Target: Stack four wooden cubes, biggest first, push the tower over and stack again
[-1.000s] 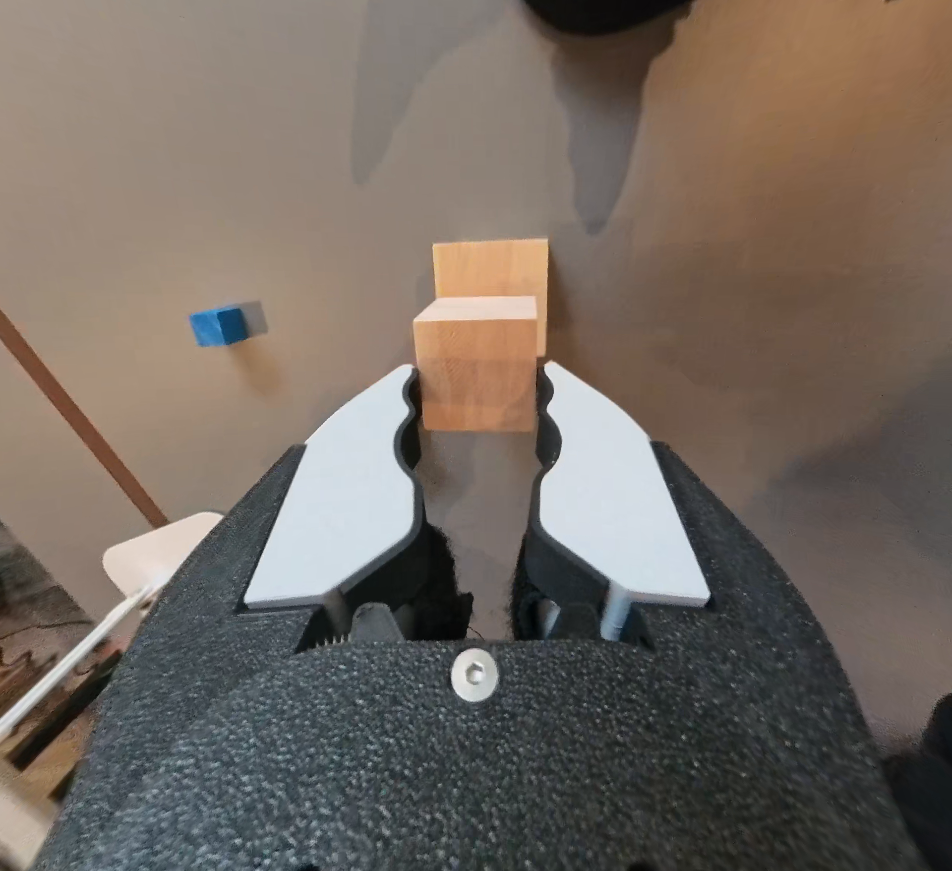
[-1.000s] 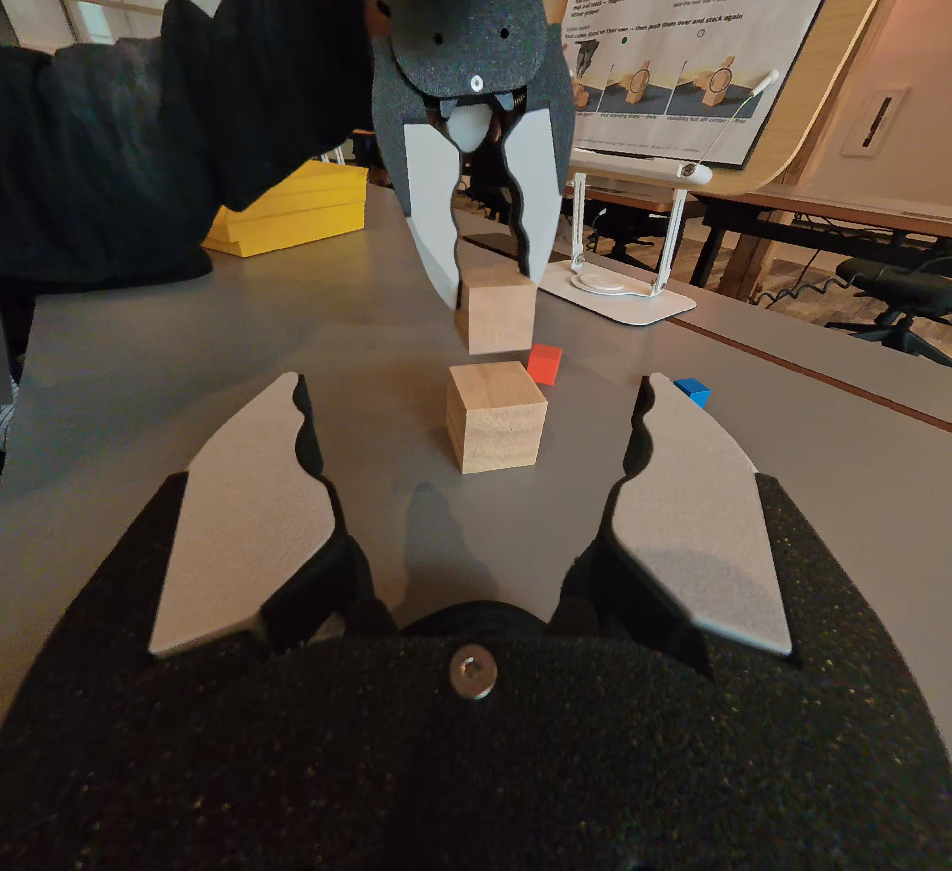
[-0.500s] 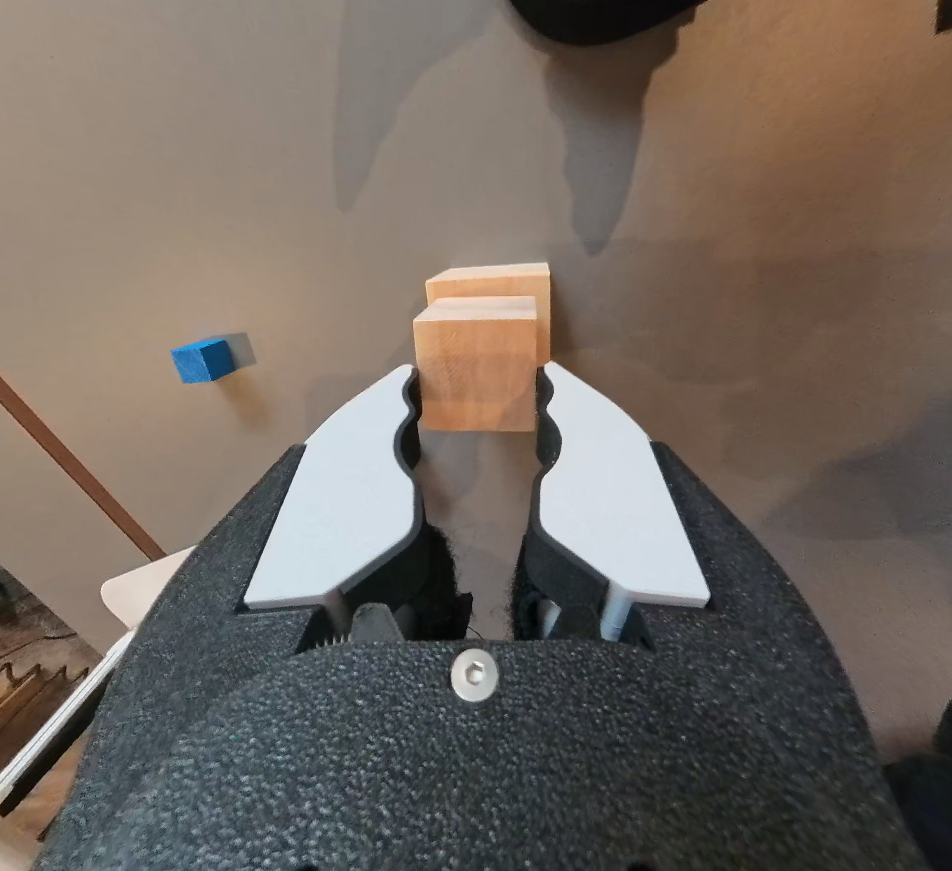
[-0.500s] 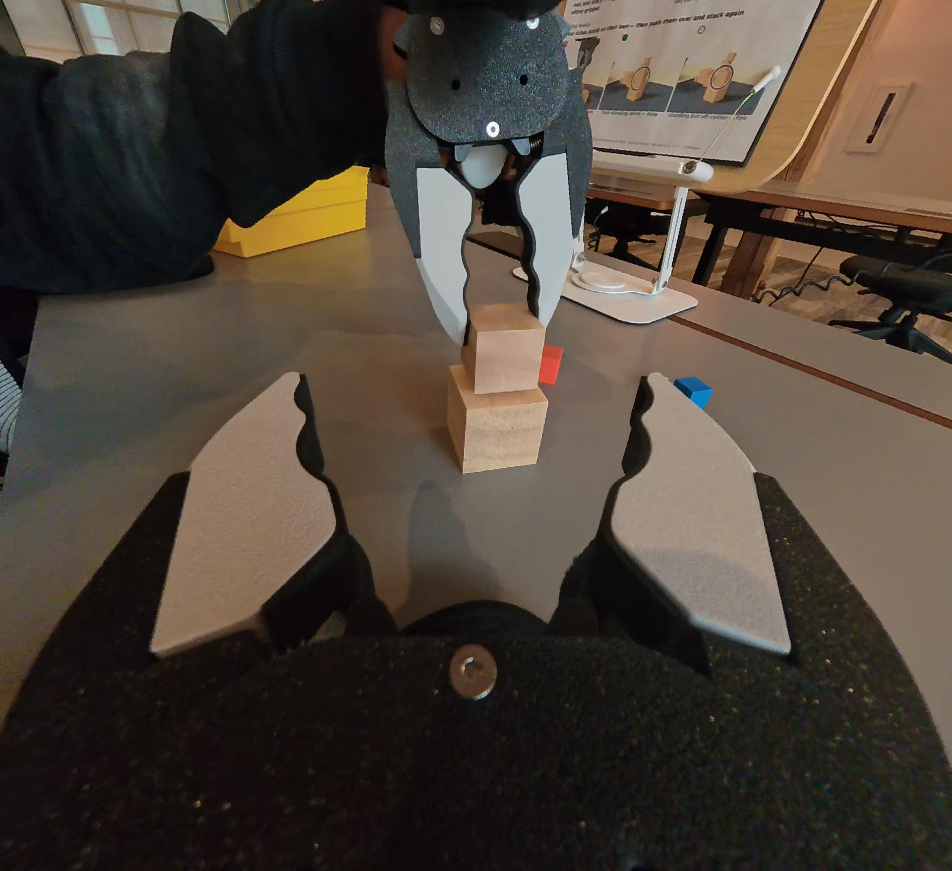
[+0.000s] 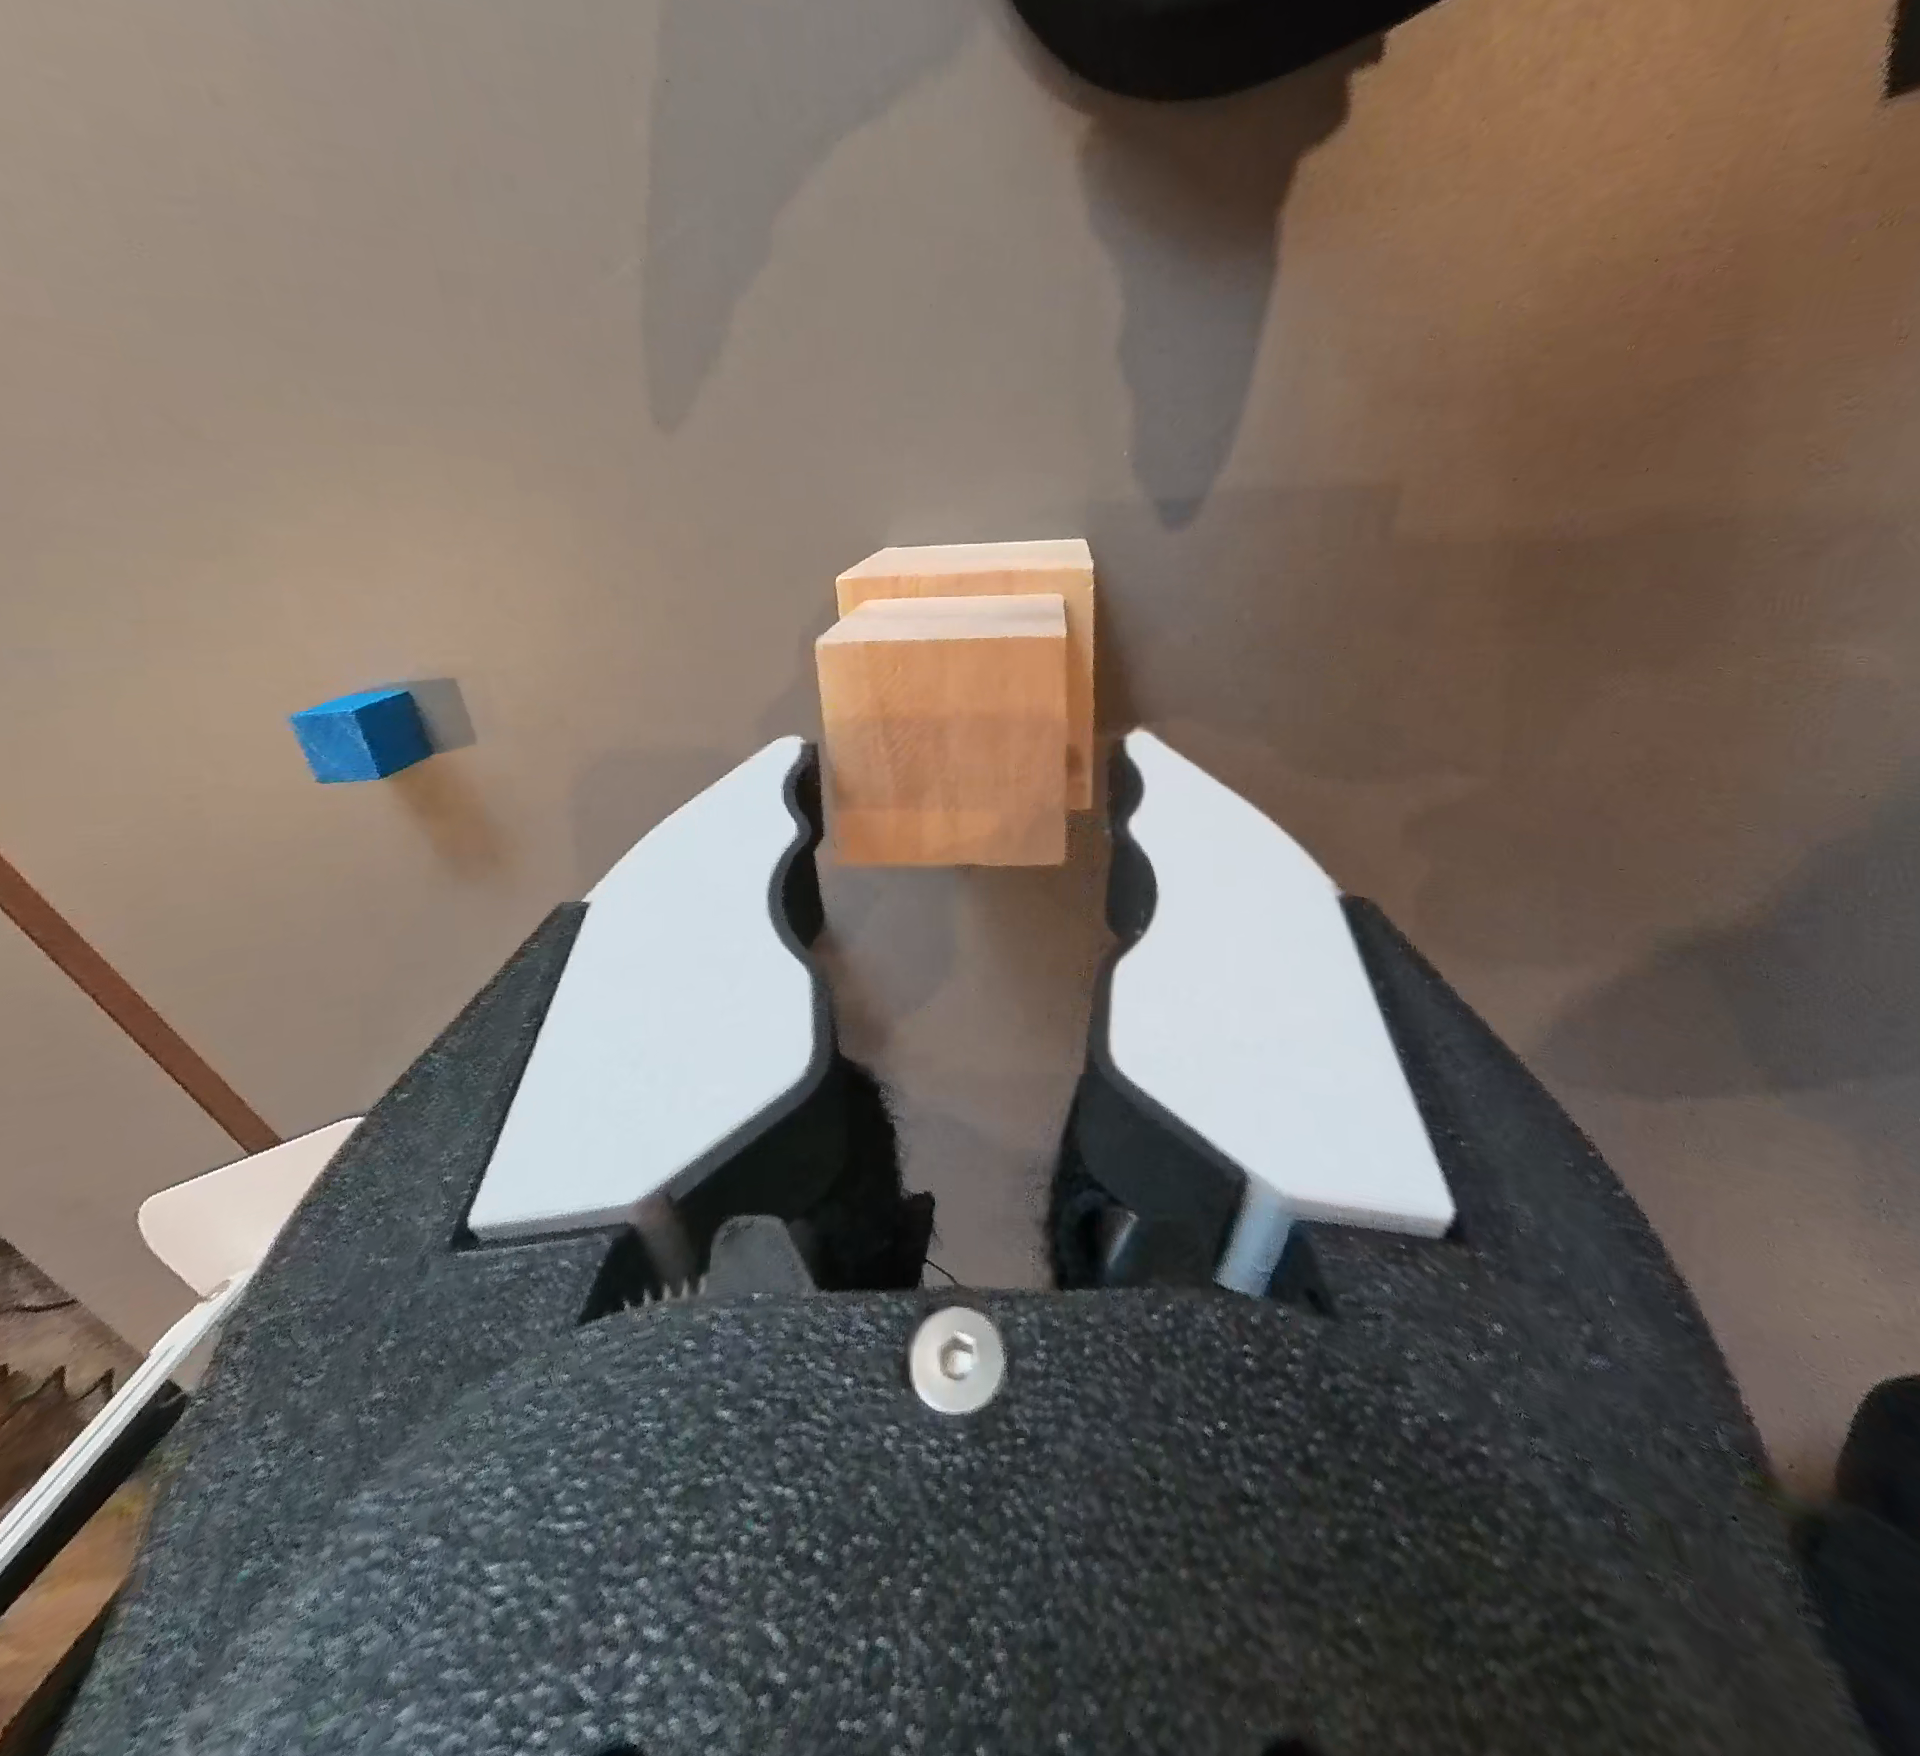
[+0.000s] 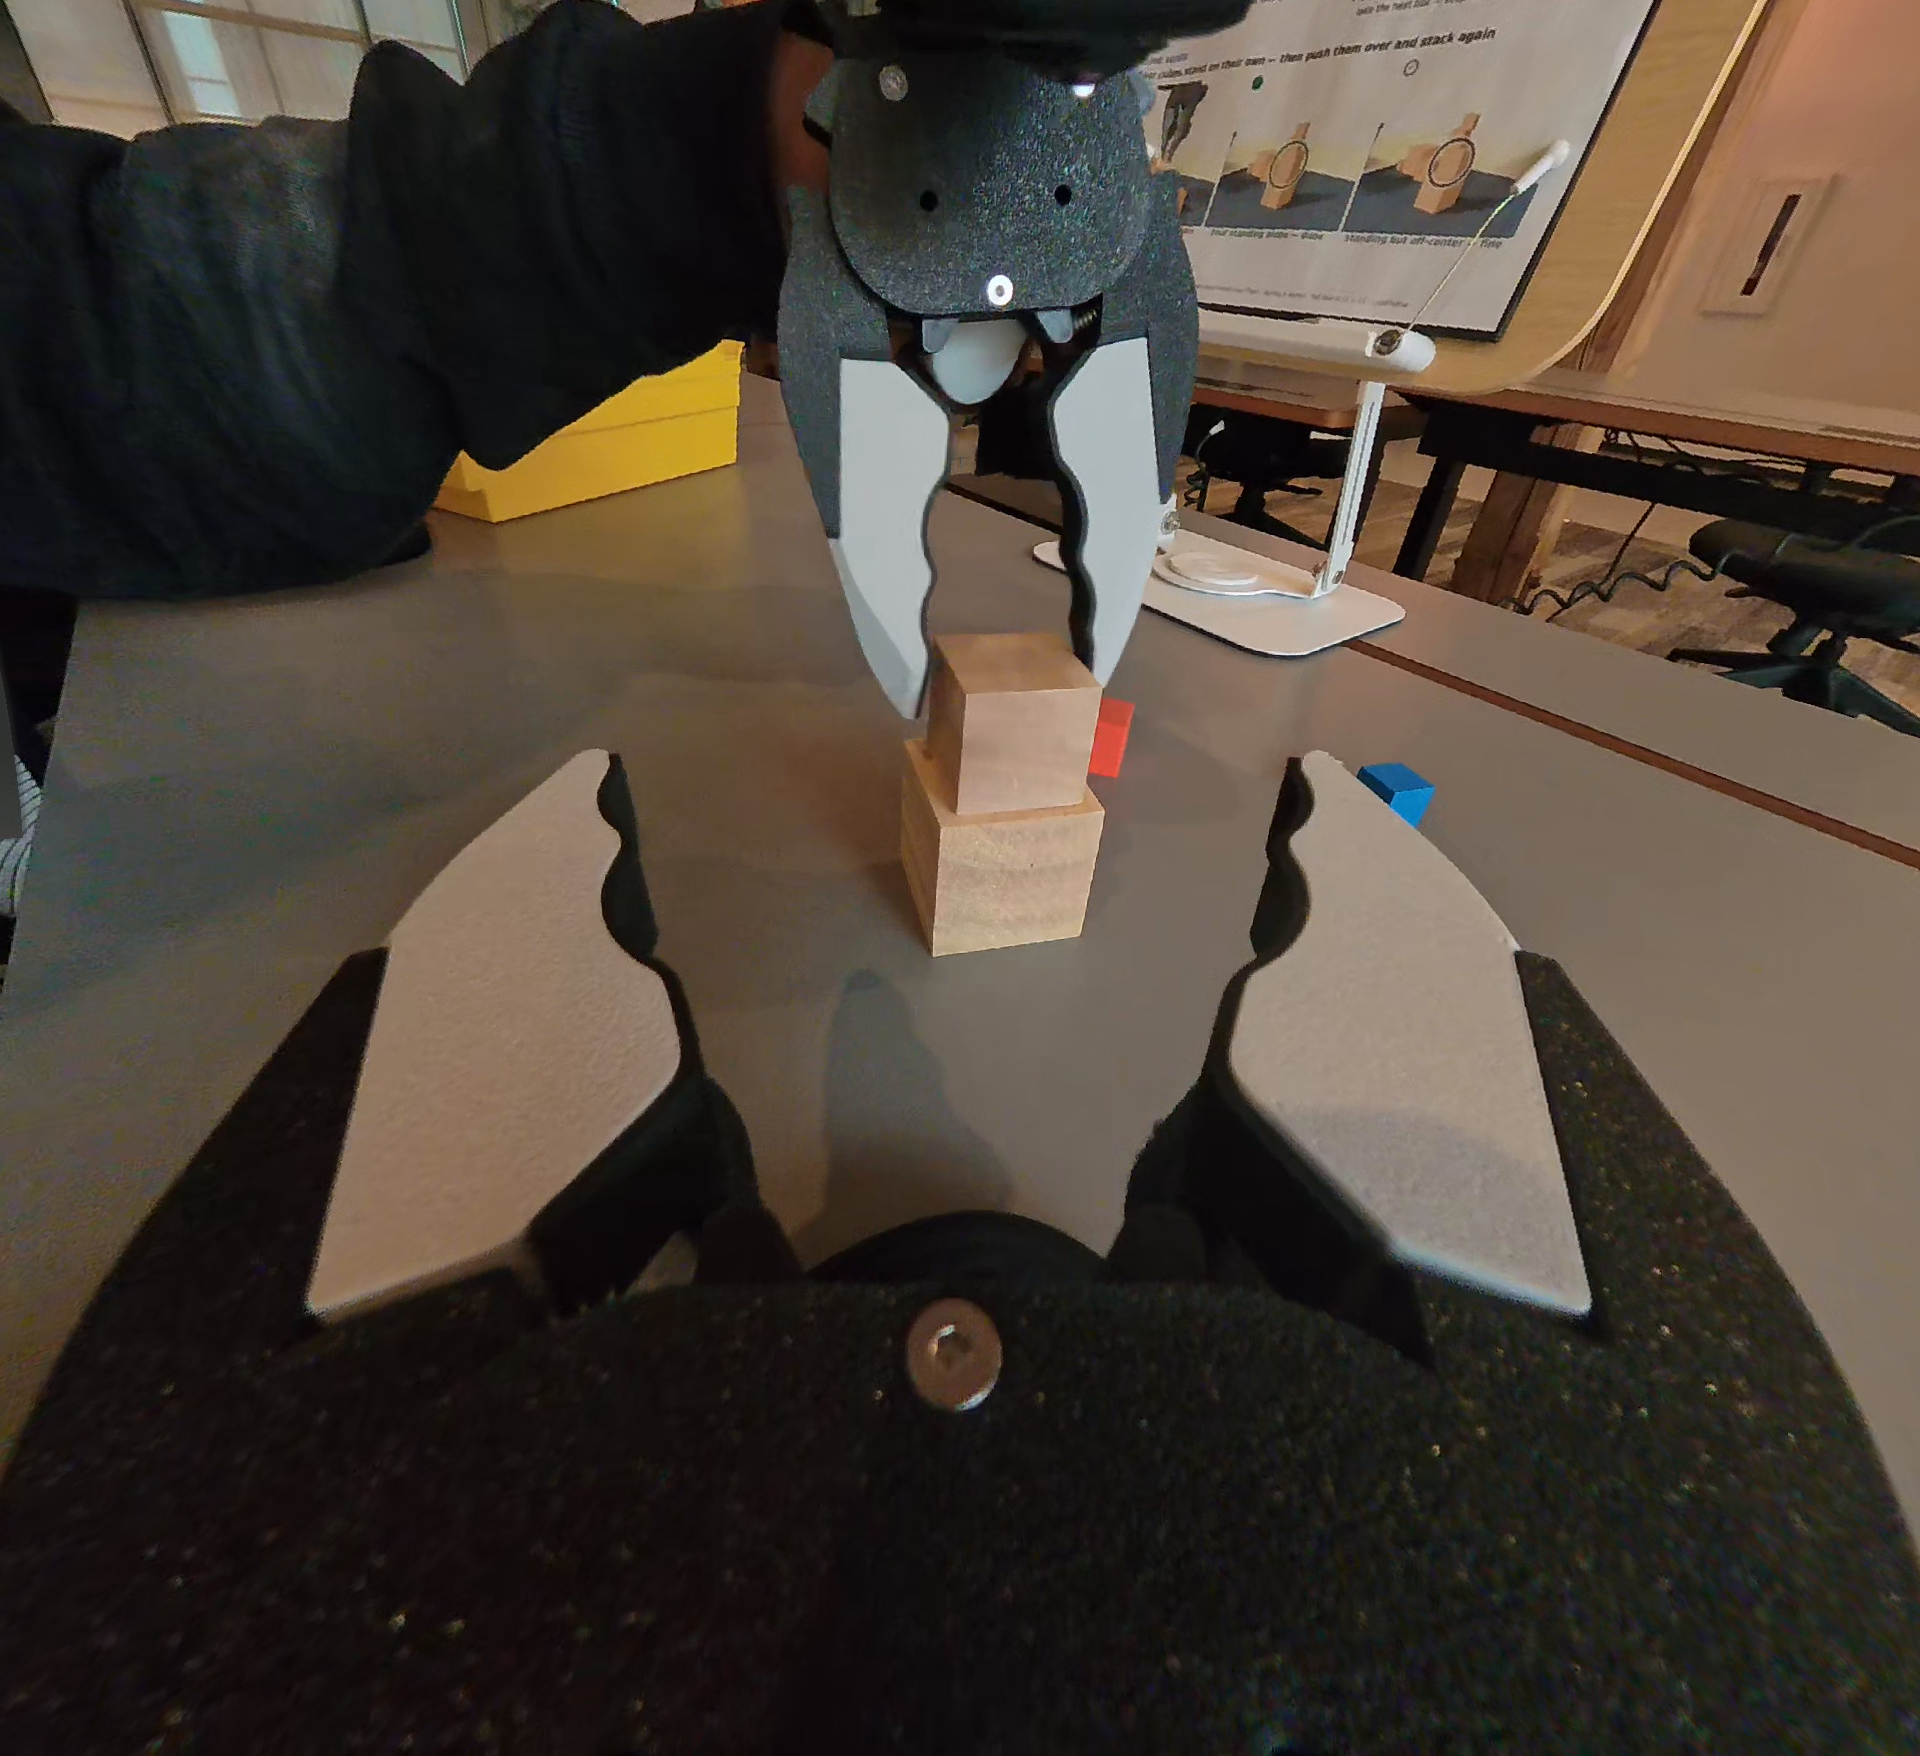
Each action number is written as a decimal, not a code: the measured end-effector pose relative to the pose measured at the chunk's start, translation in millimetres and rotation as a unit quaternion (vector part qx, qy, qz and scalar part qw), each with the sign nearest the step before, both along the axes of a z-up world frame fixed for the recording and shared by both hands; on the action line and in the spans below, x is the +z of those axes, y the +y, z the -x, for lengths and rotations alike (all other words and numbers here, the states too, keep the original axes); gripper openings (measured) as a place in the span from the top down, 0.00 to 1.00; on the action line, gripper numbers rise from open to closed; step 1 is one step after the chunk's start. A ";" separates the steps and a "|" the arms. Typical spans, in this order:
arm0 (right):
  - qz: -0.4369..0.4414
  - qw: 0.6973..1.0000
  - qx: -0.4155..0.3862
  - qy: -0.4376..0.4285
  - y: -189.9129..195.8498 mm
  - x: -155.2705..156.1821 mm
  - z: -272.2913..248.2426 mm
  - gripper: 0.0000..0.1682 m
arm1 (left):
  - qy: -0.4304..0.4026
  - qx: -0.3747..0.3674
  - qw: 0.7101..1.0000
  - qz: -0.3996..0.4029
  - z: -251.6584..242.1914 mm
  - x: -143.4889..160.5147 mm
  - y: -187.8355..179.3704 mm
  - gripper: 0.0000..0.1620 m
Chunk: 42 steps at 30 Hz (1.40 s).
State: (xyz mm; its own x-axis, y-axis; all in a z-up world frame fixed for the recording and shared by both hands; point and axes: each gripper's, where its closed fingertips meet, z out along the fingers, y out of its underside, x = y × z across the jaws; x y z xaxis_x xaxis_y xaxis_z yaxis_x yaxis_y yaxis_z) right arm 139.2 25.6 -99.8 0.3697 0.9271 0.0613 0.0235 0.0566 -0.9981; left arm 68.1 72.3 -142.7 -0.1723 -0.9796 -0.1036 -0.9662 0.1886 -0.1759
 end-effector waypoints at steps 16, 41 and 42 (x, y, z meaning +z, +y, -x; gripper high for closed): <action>-0.003 1.000 0.000 -0.003 -0.4 -0.5 1.1 0.33 | -0.064 0.067 0.995 -0.032 75.1 -0.1 59.3 0.62; 0.001 1.000 -0.001 0.004 0.6 0.9 -0.6 0.35 | -0.022 -0.173 0.985 0.020 68.3 -62.5 81.0 0.83; 0.001 1.000 -0.001 0.004 0.6 0.9 -0.6 0.35 | -0.022 -0.167 0.985 0.026 69.3 -61.0 79.7 0.83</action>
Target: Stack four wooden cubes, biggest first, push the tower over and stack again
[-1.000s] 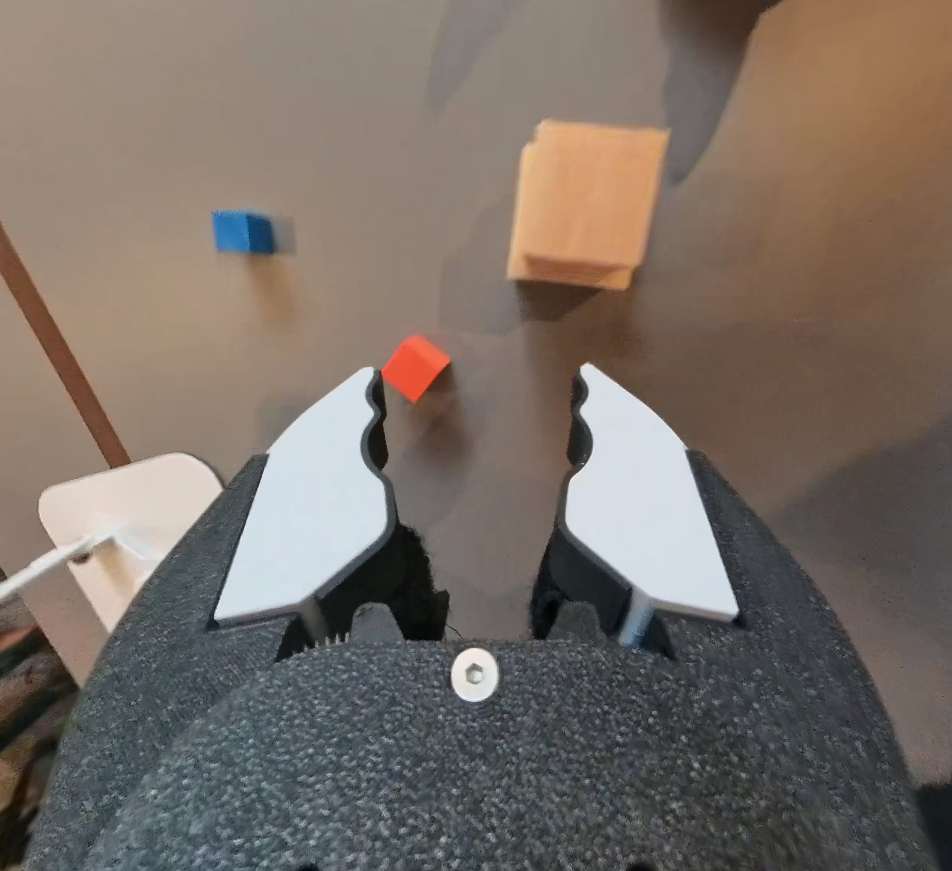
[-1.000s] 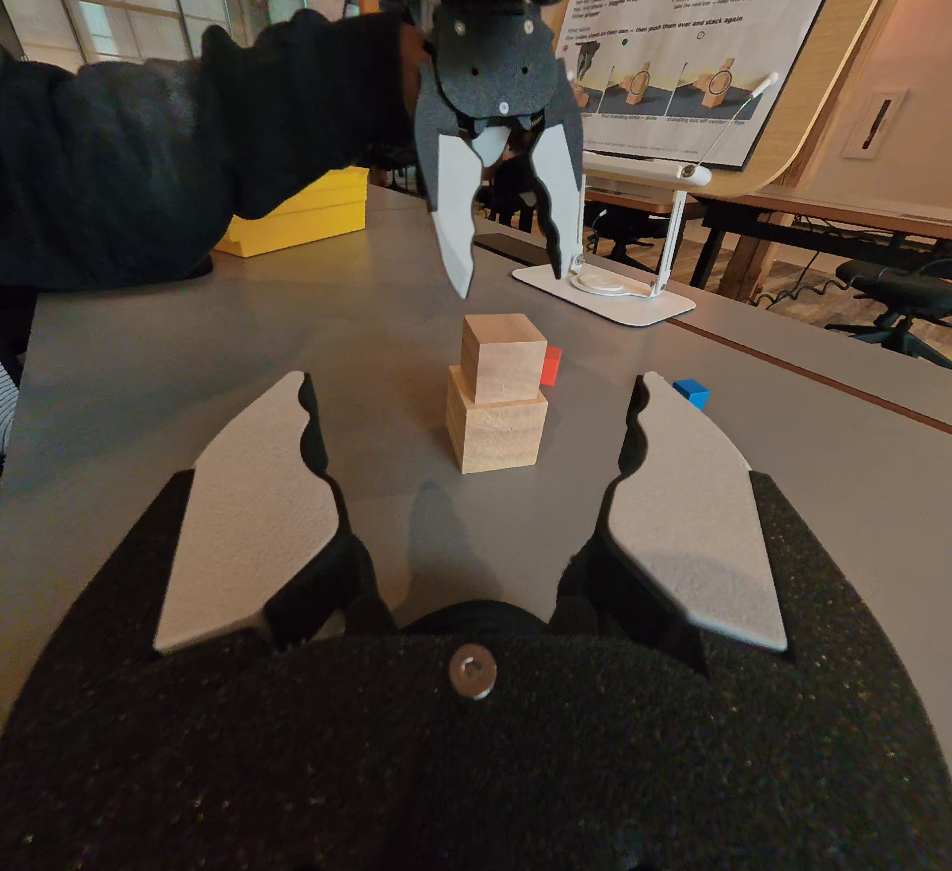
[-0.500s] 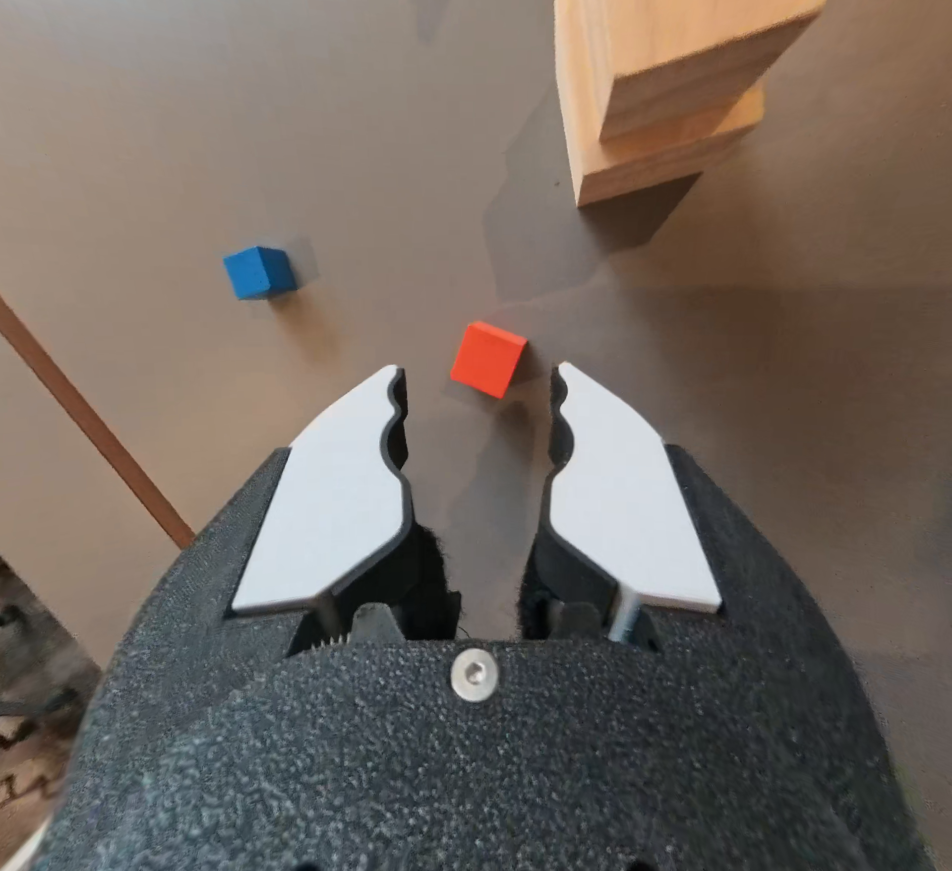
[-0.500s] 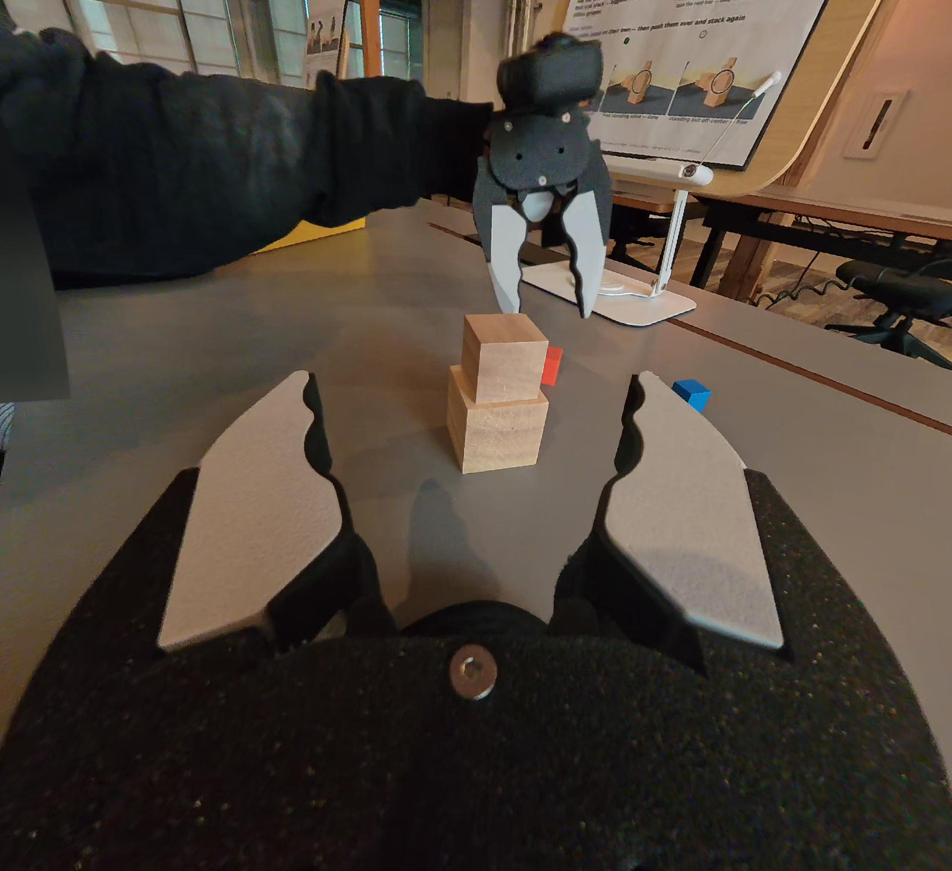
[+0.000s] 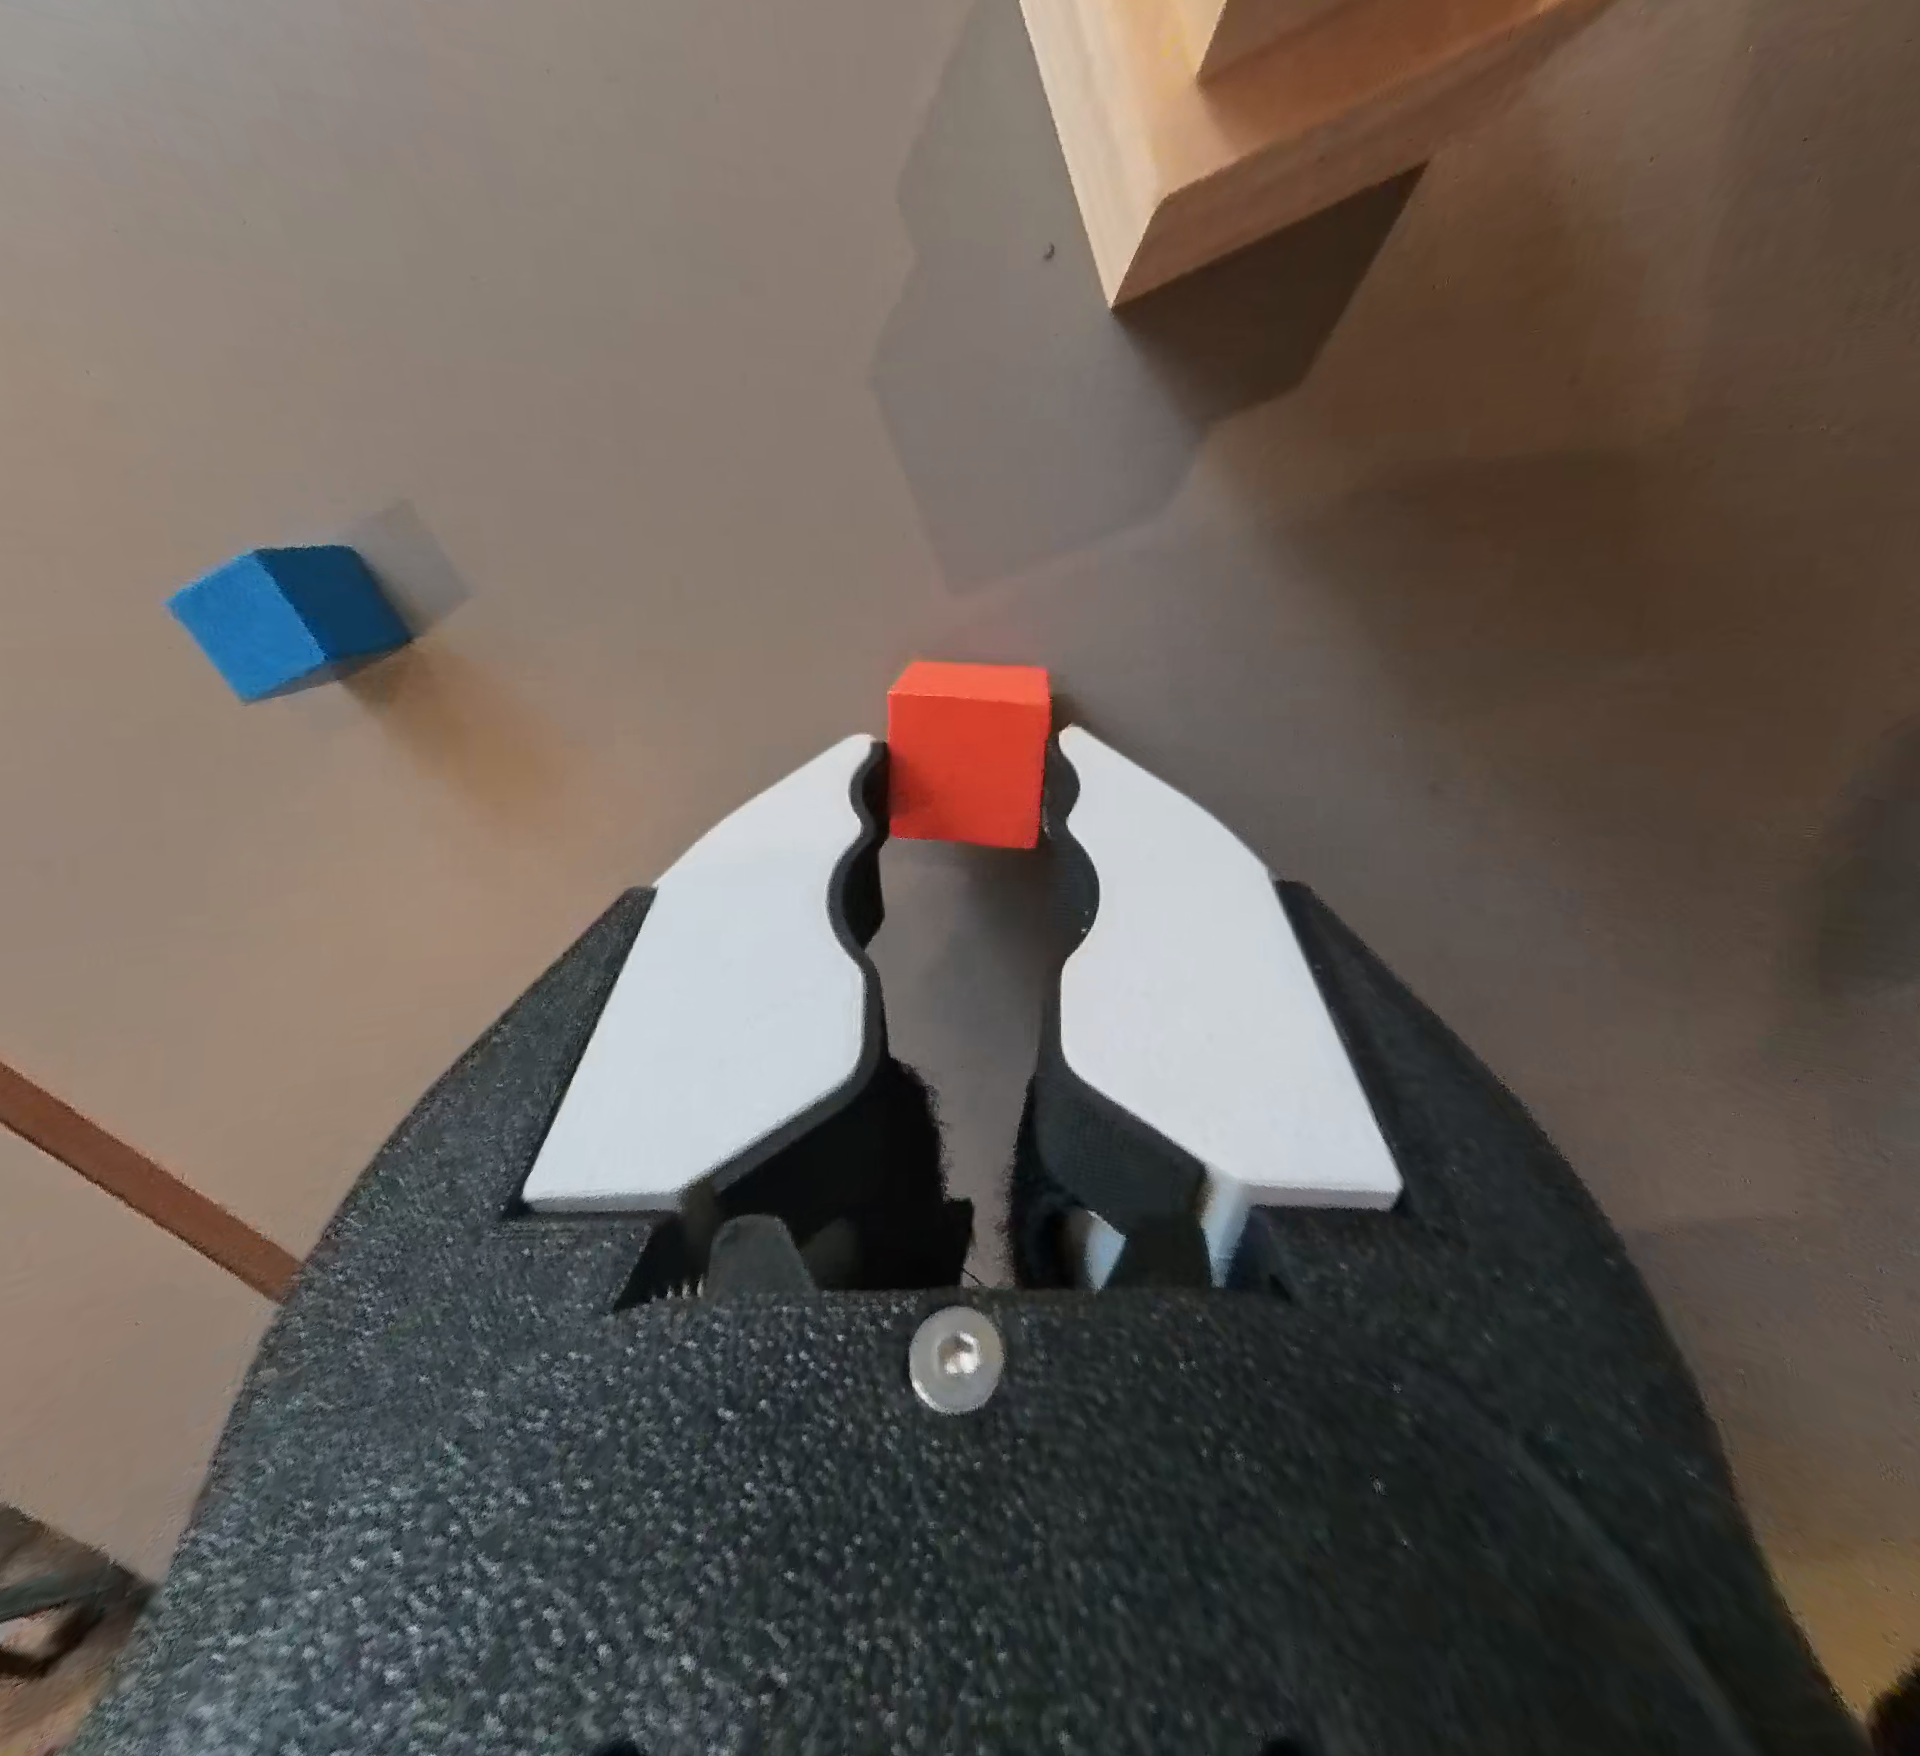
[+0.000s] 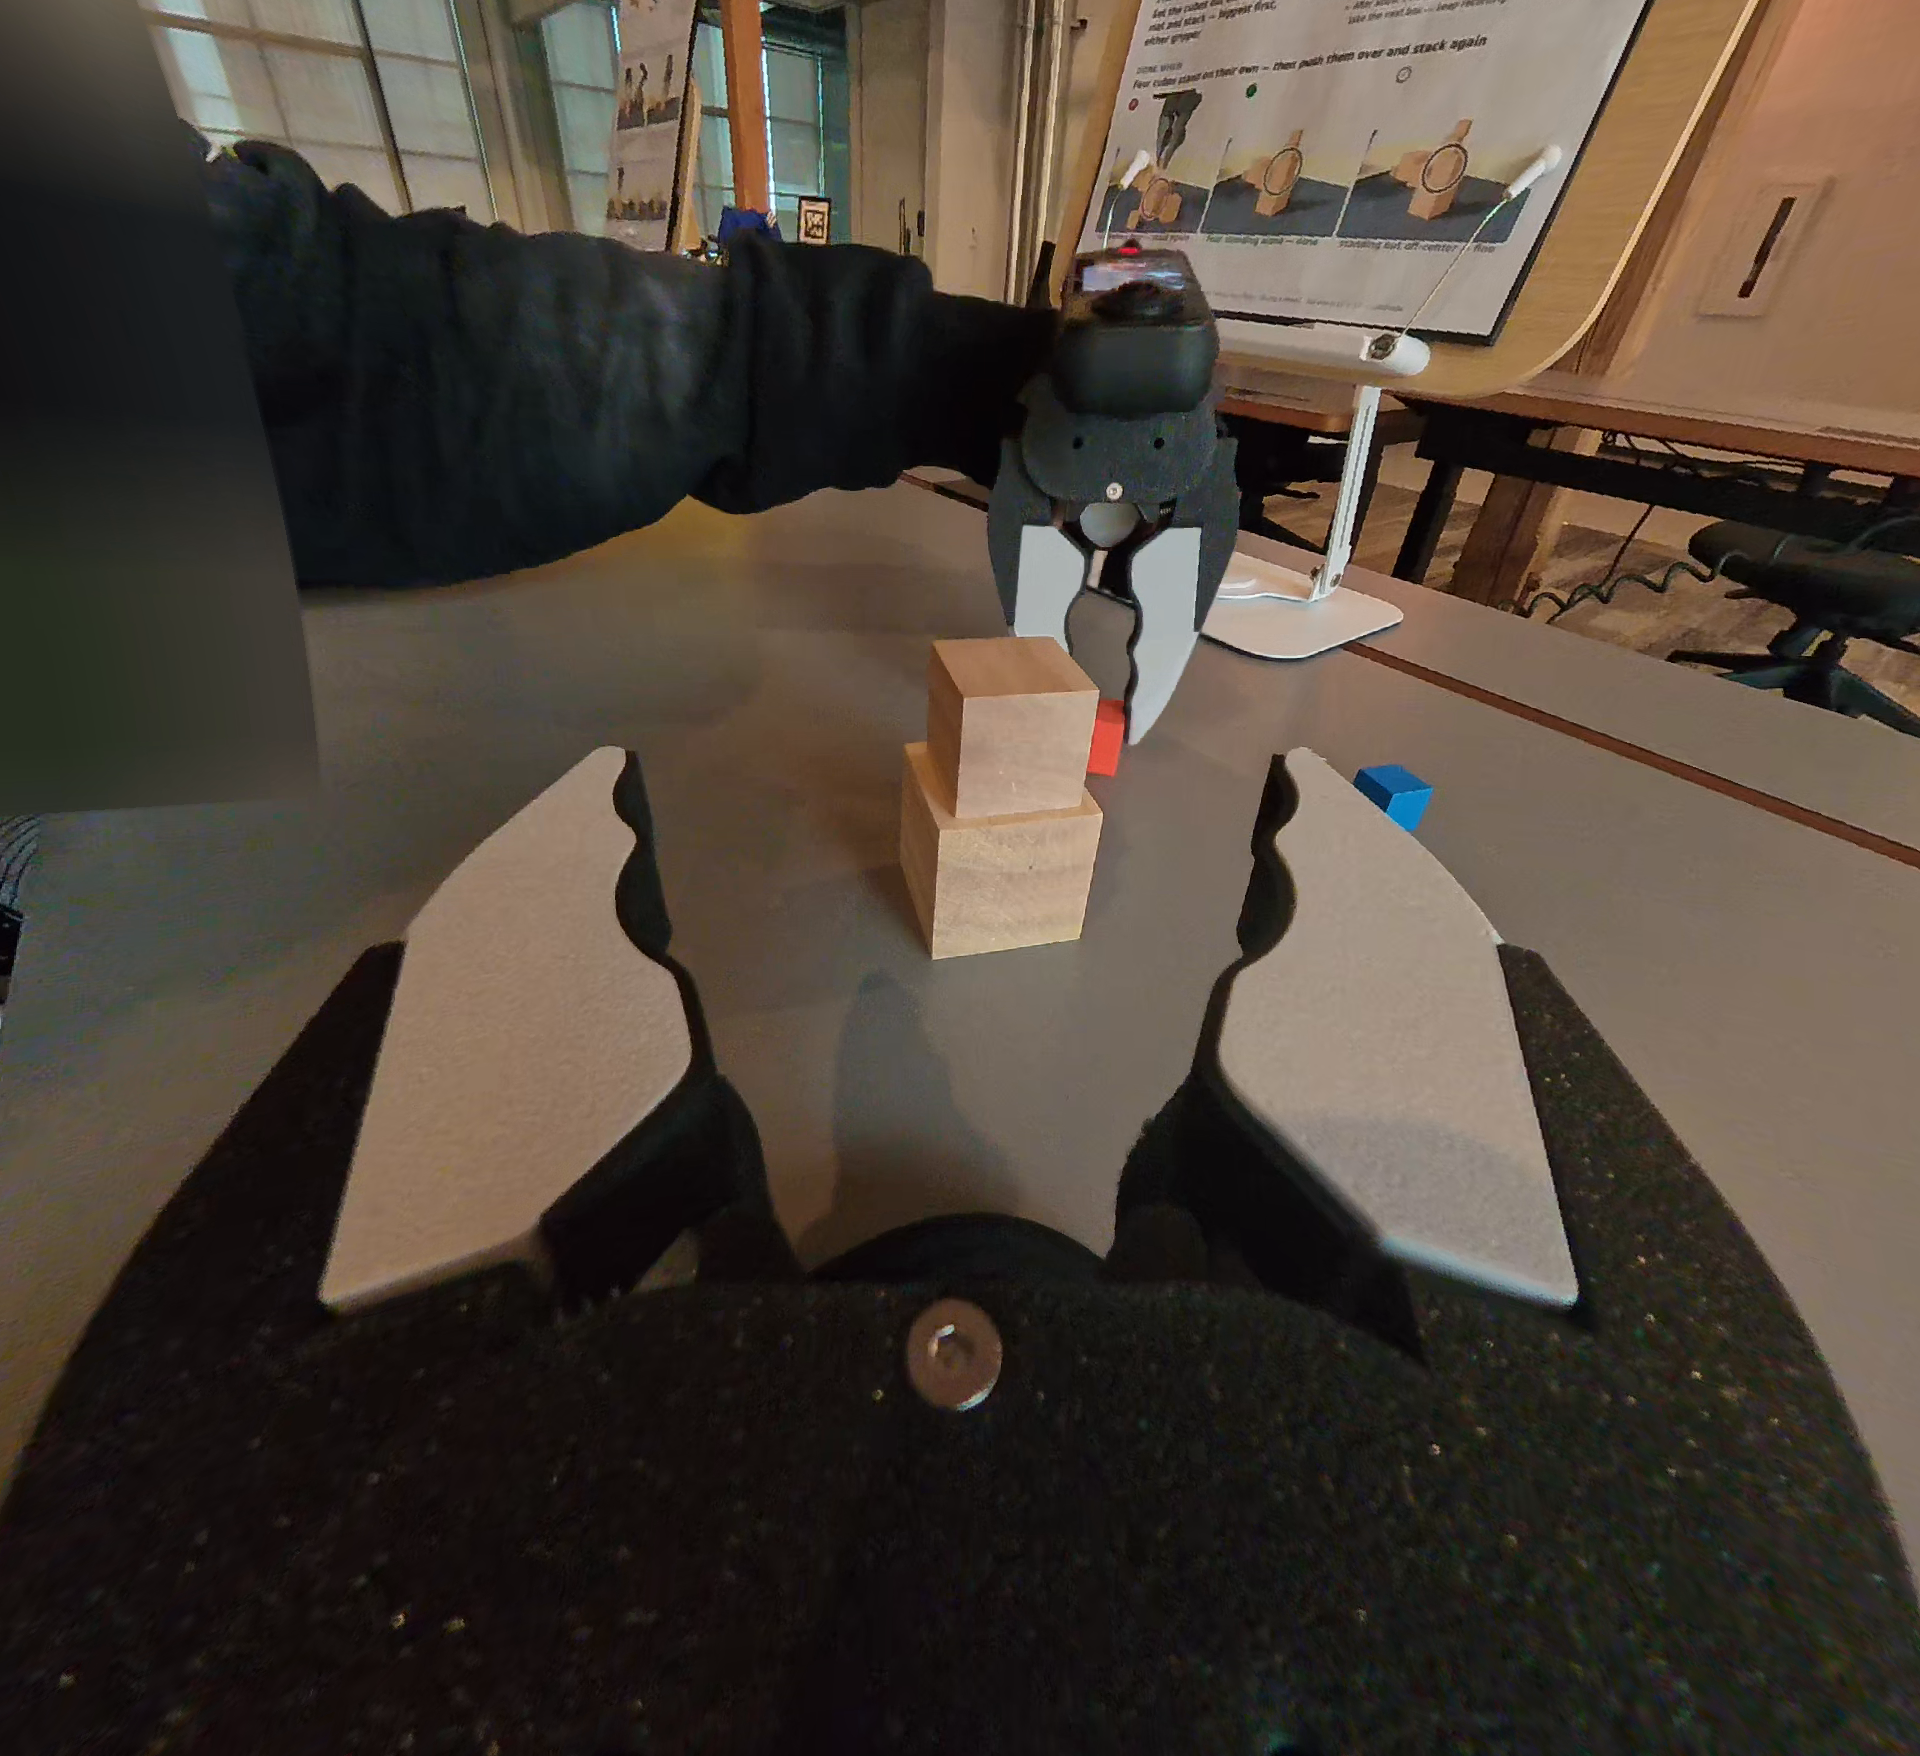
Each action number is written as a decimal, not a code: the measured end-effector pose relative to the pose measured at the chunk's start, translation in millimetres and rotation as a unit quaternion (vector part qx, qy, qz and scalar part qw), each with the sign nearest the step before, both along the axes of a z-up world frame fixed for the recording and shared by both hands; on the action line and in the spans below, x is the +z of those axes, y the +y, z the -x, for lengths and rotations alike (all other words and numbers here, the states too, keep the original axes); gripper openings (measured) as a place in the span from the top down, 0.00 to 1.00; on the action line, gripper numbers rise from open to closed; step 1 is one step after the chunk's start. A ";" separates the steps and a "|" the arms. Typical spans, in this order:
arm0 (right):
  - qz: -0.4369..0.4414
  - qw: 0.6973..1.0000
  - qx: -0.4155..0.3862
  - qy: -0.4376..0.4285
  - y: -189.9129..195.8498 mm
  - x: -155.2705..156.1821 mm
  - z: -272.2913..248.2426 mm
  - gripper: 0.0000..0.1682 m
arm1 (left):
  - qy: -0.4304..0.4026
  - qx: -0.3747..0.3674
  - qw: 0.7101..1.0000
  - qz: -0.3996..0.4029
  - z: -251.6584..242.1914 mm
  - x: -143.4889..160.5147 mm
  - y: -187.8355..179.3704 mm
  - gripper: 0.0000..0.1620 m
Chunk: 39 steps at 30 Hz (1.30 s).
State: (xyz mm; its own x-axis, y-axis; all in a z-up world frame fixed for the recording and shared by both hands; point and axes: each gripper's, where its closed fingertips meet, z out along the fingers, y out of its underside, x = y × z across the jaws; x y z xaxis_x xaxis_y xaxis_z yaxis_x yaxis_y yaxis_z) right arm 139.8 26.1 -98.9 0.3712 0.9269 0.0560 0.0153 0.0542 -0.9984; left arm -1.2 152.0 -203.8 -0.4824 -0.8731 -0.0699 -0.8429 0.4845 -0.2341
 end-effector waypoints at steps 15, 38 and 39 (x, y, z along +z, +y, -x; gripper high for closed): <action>0.000 1.000 -0.004 -0.011 0.5 -2.8 1.2 0.36 | -0.100 0.218 0.971 -0.029 -37.5 143.0 -49.3 0.83; 0.003 1.000 -0.005 -0.007 0.8 -2.2 -0.3 0.37 | -0.004 0.234 0.972 -0.033 -74.4 92.8 -78.6 0.83; 0.003 1.000 -0.005 -0.007 0.7 -2.2 -0.4 0.37 | -0.002 0.232 0.972 -0.032 -74.5 92.1 -78.8 0.83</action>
